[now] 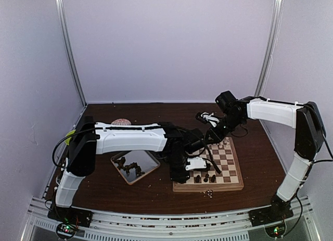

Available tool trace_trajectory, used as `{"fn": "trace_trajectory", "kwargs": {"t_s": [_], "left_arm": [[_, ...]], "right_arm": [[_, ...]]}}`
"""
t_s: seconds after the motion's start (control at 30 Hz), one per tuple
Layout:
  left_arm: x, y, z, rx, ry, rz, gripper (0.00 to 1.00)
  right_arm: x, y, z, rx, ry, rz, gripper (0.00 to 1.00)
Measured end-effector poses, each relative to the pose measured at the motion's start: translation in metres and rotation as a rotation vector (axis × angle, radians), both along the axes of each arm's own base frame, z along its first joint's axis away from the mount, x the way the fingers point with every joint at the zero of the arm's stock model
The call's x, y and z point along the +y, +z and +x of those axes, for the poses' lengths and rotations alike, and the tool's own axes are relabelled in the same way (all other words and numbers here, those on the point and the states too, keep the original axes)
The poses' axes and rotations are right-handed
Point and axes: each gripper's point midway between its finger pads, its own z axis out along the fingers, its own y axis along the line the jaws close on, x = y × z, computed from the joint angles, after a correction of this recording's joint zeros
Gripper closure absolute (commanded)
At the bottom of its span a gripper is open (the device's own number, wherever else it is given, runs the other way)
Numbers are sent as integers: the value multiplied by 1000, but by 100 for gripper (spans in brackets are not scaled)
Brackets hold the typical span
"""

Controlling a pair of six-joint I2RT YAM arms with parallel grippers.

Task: Set up the chess pieces on the board
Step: Place the rook at h8, then place the knight at b8.

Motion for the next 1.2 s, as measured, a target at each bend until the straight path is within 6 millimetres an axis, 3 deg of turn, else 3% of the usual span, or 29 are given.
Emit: {"fn": "trace_trajectory", "kwargs": {"t_s": [0.13,0.23,0.33,0.5,0.63,0.7,0.8,0.87,1.03,1.2], "left_arm": [[1,6,4,-26,5,-7,57],[0,26,6,-52,7,-44,57],[-1,67,9,-100,10,-127,57],[17,156,24,-203,56,-336,56],[55,192,70,-239,193,-457,55],[78,196,101,-246,290,-507,54],[114,184,141,-238,433,-544,54],[125,175,152,-219,488,-553,54],[118,175,150,-180,500,-597,54],[111,178,147,-166,491,-621,54]], "right_arm": [[-4,1,2,-2,-7,-1,93],[-11,8,3,-16,-15,-1,93],[-22,28,1,-75,-10,1,93],[-46,54,-33,-181,58,-28,91],[-63,43,-76,-169,181,-72,91],[-71,26,-101,-123,255,-108,91],[-78,3,-124,-74,339,-167,91],[-78,-12,-140,-53,410,-208,91],[-74,-37,-169,-48,546,-287,91],[-73,-48,-166,-78,569,-340,91]]}}
